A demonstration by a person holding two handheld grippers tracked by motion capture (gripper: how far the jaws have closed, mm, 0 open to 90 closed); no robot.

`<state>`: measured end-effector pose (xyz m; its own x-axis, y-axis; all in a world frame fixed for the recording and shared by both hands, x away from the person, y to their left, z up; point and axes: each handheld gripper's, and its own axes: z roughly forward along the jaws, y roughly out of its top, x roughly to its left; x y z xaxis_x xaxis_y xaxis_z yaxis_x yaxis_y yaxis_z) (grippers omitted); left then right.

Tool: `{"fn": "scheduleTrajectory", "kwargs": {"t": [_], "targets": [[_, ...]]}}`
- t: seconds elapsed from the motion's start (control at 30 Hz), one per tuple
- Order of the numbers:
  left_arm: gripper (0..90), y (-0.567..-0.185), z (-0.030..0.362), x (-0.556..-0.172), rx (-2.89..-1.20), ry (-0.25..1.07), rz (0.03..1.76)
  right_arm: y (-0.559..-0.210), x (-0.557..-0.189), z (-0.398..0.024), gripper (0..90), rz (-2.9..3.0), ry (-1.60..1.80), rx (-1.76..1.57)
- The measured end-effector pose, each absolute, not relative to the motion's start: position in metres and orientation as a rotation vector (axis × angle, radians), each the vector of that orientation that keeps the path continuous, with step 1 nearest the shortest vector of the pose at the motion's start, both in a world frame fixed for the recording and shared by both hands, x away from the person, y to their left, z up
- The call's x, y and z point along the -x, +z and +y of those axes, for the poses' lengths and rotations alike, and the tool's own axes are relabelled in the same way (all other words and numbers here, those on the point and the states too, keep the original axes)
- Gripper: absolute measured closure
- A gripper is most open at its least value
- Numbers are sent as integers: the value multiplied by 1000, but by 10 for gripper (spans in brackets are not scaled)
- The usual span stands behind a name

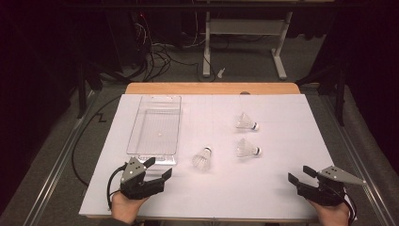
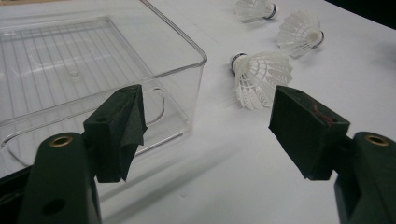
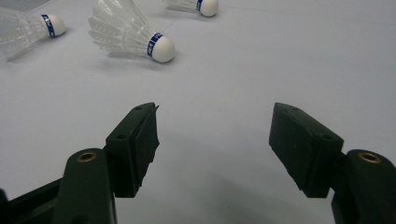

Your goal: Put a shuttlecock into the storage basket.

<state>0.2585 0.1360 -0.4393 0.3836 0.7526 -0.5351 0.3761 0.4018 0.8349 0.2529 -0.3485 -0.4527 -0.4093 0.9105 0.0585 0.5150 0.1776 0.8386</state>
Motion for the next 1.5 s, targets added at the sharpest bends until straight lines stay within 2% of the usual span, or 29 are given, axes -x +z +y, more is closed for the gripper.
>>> {"fn": "scheduleTrajectory", "kwargs": {"t": [1.5], "targets": [[282,-436,106,-272,-1221,285,1203,-454,-254,-346,331,2014,1120,-1330]]}}
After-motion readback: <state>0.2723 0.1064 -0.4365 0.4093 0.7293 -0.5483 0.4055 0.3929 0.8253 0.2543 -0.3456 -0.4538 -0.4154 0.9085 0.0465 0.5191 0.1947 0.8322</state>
